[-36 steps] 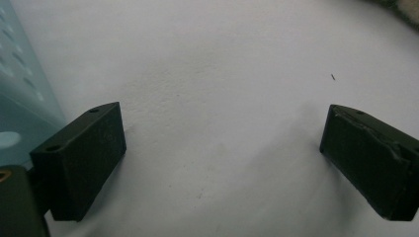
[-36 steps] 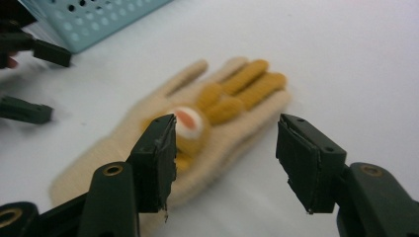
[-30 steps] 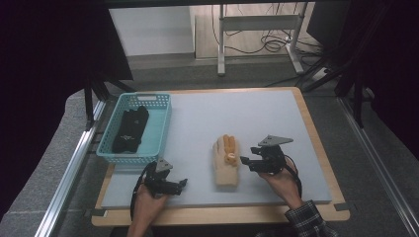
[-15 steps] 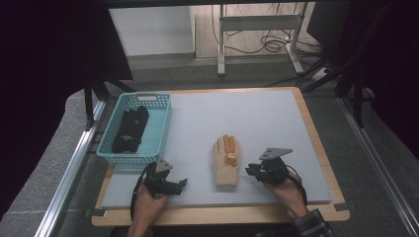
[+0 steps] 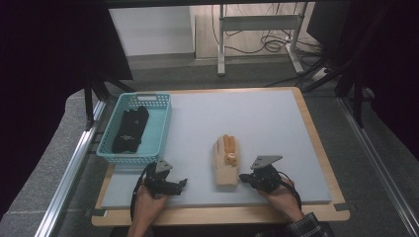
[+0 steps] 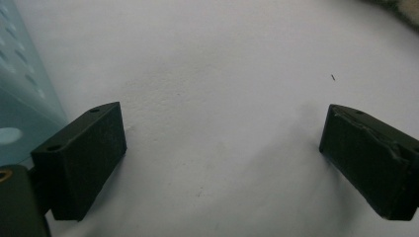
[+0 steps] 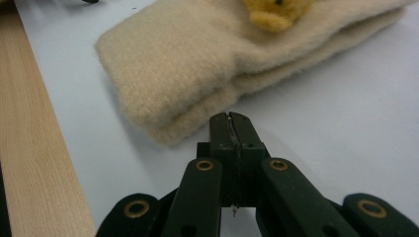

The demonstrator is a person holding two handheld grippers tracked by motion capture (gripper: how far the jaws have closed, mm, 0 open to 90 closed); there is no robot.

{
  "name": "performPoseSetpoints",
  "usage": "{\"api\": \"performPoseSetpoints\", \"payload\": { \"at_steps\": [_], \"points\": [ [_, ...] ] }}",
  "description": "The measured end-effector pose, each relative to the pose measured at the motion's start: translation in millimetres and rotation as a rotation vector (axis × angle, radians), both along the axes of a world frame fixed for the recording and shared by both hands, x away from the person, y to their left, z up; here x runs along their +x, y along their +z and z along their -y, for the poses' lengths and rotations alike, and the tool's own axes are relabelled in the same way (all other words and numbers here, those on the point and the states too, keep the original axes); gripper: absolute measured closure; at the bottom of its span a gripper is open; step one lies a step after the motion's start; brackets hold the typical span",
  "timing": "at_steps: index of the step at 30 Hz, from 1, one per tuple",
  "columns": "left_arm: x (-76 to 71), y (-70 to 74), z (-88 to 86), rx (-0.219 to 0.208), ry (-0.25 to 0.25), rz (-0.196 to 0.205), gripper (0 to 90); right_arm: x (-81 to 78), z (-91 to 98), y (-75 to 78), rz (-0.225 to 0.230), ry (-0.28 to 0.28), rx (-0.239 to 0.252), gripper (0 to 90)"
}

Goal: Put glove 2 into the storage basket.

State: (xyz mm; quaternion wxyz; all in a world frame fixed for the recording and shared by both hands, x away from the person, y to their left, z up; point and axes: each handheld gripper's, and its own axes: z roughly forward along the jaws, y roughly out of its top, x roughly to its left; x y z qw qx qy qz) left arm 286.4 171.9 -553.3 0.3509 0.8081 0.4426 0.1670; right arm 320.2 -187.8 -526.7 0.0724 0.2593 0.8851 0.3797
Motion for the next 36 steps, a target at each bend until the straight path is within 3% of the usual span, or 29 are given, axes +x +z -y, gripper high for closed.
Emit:
{"api": "performPoseSetpoints", "payload": {
  "at_steps": [17, 36],
  "points": [
    [-1.0, -0.3, -0.4, -0.002, 0.004, 0.002, 4.6, 0.3, -34.9, -4.1, 0.014, 0.053, -0.001, 88.6],
    [-1.9, -0.9, -0.8, -0.008, 0.006, 0.006, 4.8, 13.9, -85.5, -6.8, 0.032, 0.08, -0.007, 88.0]
  ]
}}
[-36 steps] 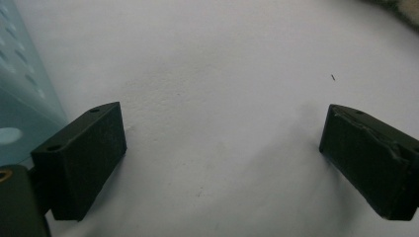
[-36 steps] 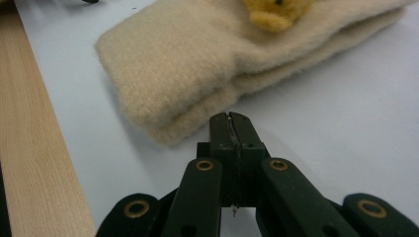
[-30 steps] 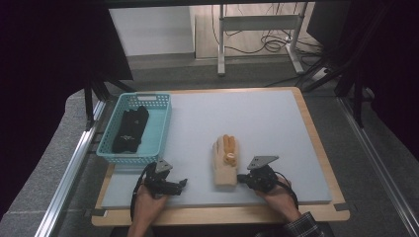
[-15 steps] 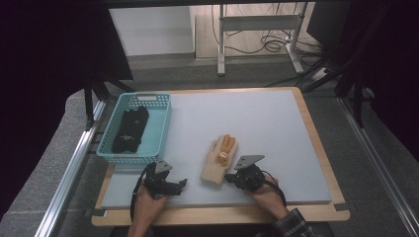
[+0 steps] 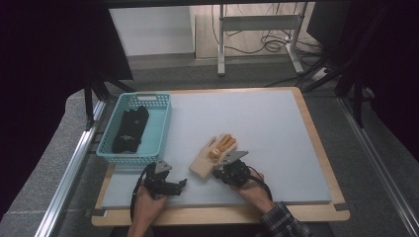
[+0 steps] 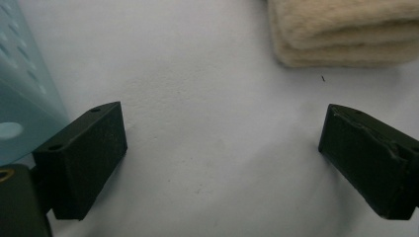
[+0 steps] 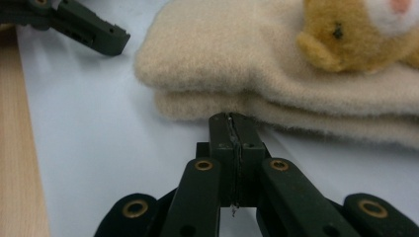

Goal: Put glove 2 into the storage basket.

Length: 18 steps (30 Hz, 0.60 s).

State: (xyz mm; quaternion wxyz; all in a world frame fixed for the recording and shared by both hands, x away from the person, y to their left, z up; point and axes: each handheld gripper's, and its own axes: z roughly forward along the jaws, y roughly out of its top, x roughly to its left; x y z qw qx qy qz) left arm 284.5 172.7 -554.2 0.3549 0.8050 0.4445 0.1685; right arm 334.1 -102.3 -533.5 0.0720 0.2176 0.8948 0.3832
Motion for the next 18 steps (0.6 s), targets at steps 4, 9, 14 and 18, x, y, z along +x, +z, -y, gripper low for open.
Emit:
{"api": "performPoseSetpoints", "payload": {
  "at_steps": [4, 9, 14, 18],
  "points": [
    [-0.1, 0.0, 0.0, -0.001, 0.0, 0.0, 4.8, 1.8, -6.6, -0.6, 0.006, -0.001, -0.001, 87.7],
    [-0.2, -0.1, 0.0, -0.001, 0.001, 0.0, 4.8, 5.0, -16.4, -1.4, 0.021, -0.002, -0.003, 87.3],
    [-0.3, -0.1, 0.0, -0.002, 0.001, 0.0, 4.8, 6.3, -19.2, -1.8, 0.019, -0.003, 0.001, 86.2],
    [-0.4, -0.2, 0.0, -0.002, 0.001, 0.001, 4.8, 4.1, -17.4, 0.2, 0.02, -0.003, 0.002, 83.6]
  ]
}}
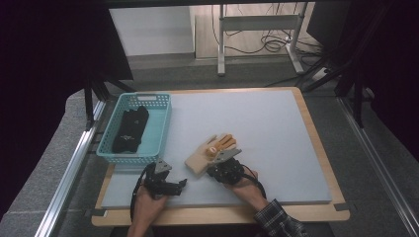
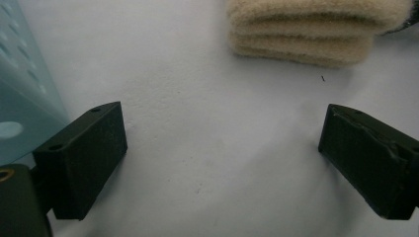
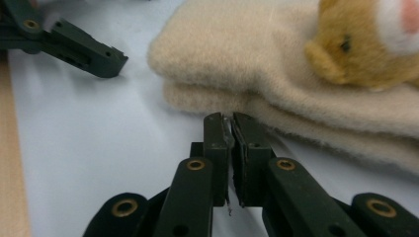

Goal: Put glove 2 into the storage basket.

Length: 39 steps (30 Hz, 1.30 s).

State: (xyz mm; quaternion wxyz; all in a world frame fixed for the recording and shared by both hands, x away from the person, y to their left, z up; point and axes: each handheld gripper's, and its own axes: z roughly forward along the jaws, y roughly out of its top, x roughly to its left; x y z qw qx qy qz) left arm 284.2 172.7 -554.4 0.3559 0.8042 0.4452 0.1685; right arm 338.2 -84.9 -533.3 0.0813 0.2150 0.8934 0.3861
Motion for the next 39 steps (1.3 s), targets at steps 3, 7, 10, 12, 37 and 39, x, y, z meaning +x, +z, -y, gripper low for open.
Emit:
{"api": "performPoseSetpoints", "payload": {
  "at_steps": [3, 7, 10, 12, 37, 39],
  "points": [
    [0.0, 0.0, 0.0, 0.0, 0.0, 0.0, 4.9, -2.3, 5.9, 5.7, 0.002, -0.005, 0.022, 80.2],
    [0.0, -0.1, 0.0, 0.0, 0.001, 0.001, 4.8, -4.4, 19.7, 14.6, 0.031, -0.028, 0.027, 65.9],
    [-0.1, -0.2, 0.2, -0.002, 0.002, 0.002, 4.9, -4.8, 25.3, 16.7, 0.031, -0.044, 0.032, 58.2],
    [-0.1, -0.1, 0.2, -0.001, 0.002, 0.002, 4.9, -5.1, 35.6, 19.1, 0.039, -0.064, 0.025, 47.0],
    [-0.2, -0.1, 0.0, 0.0, 0.0, 0.001, 4.9, 2.3, 130.7, 25.0, 0.038, -0.27, 0.021, 9.4],
    [-0.2, -0.1, 0.0, 0.0, 0.001, 0.001, 4.9, 3.2, 138.6, 22.8, 0.036, -0.288, 0.009, 8.0]
  ]
}}
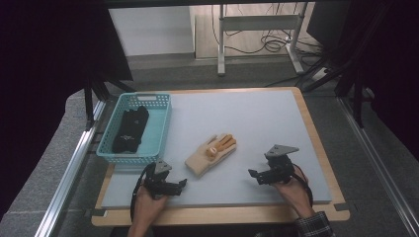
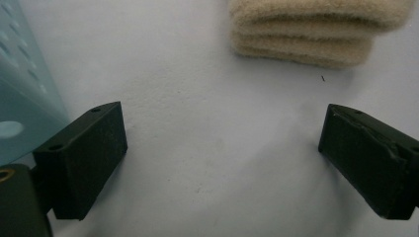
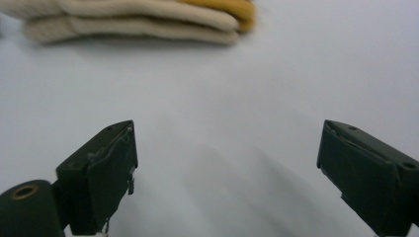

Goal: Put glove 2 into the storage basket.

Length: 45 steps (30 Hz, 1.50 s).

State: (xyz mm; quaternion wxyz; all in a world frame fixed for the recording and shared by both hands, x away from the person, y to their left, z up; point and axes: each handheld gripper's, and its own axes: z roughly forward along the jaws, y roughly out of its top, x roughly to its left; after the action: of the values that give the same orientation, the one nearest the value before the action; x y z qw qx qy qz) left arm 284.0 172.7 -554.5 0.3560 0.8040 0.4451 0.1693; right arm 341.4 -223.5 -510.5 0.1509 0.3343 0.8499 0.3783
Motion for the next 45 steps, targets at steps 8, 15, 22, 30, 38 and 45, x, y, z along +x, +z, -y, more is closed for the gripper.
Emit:
{"api": "performPoseSetpoints", "payload": {
  "at_steps": [8, 15, 22, 30, 38, 45],
  "points": [
    [0.1, 0.0, 0.0, -0.001, 0.0, -0.001, 4.9, 0.7, 26.5, -10.2, -0.001, -0.079, -0.03, 6.0],
    [0.0, -0.2, 0.4, -0.006, 0.003, 0.001, 4.9, 0.8, 29.5, -21.9, -0.009, -0.097, -0.064, 5.6],
    [0.3, 0.0, 0.2, -0.007, 0.003, -0.002, 4.8, 0.2, 29.3, -22.3, -0.003, -0.099, -0.064, 5.6],
    [1.1, 1.3, 0.1, 0.005, -0.013, -0.011, 3.8, 0.1, 29.4, -22.3, -0.002, -0.099, -0.065, 5.6],
    [1.4, 6.7, 0.4, -0.023, -0.042, -0.035, 3.4, -0.1, 29.4, -22.3, -0.001, -0.099, -0.065, 5.6],
    [6.1, 19.7, 4.0, -0.026, -0.073, -0.046, 3.5, -0.1, 29.4, -22.3, -0.001, -0.099, -0.065, 5.6]
  ]
}}
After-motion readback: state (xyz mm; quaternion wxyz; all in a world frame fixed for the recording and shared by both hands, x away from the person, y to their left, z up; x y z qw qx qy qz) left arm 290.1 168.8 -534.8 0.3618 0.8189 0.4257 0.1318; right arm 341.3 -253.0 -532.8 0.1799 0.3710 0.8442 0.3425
